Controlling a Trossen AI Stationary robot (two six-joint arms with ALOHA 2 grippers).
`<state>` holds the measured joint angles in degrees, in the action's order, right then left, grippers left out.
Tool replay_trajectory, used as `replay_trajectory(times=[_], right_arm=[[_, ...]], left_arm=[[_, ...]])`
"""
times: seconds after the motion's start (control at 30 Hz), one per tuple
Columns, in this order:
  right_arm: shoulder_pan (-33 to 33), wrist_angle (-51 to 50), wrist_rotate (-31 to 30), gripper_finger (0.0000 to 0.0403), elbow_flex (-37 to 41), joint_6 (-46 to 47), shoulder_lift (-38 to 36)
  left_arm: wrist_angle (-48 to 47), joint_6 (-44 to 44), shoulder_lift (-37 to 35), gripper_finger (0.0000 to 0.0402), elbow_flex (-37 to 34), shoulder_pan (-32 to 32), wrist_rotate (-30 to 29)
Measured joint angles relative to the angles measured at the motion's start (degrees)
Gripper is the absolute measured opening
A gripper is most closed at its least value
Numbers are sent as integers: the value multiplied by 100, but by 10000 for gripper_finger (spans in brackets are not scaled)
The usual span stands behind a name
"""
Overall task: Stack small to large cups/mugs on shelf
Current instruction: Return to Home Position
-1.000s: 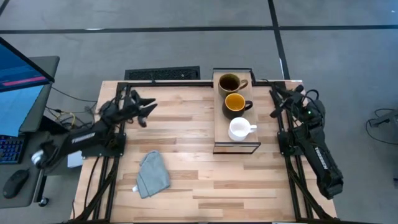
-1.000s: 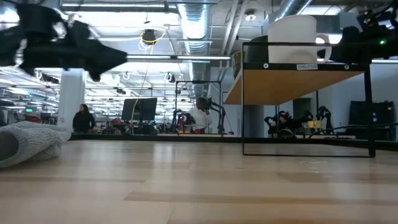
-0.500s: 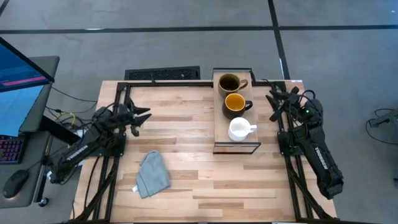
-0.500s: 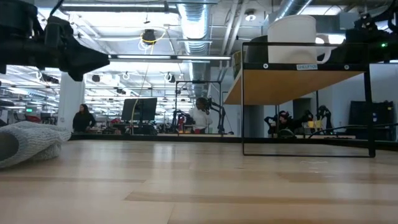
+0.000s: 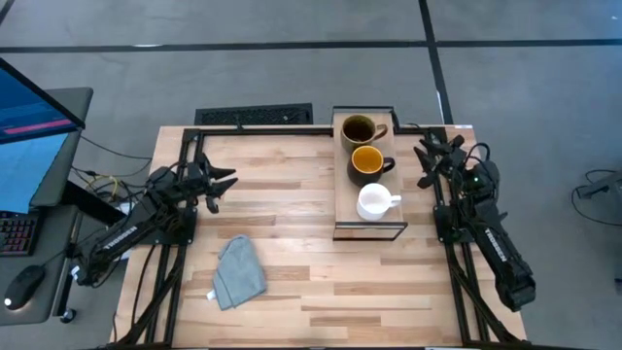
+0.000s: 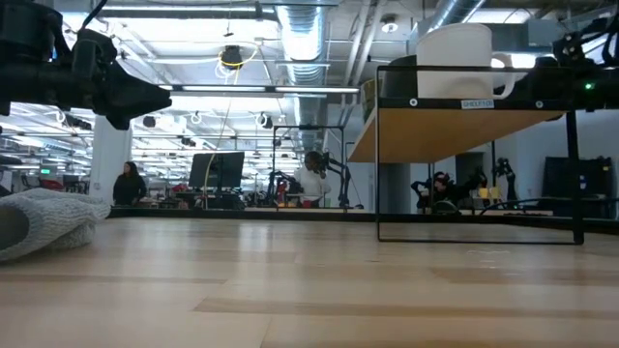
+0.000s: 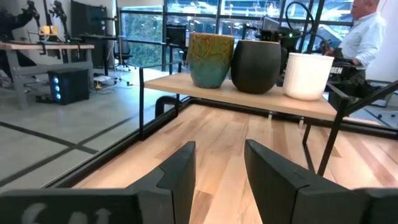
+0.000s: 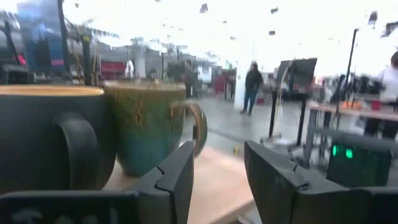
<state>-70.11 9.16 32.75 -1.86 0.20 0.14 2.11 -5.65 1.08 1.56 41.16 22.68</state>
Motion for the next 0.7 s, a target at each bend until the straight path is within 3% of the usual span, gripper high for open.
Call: replay_trajectory(times=[0.07, 0.3, 0.5, 0.7], right_arm=[[-4, 337, -4, 162, 147, 64, -2], [-4, 108, -68, 162, 148, 25, -2], [0, -506, -196, 160, 148, -95, 6], [296, -181, -237, 162, 150, -300, -2]], left_arm=[[0, 0, 0, 128, 0, 1, 0], [-9, 90, 0, 128, -2, 1, -49], [-11, 174, 0, 128, -4, 1, -48], [-20, 286, 0, 128, -4, 1, -52]])
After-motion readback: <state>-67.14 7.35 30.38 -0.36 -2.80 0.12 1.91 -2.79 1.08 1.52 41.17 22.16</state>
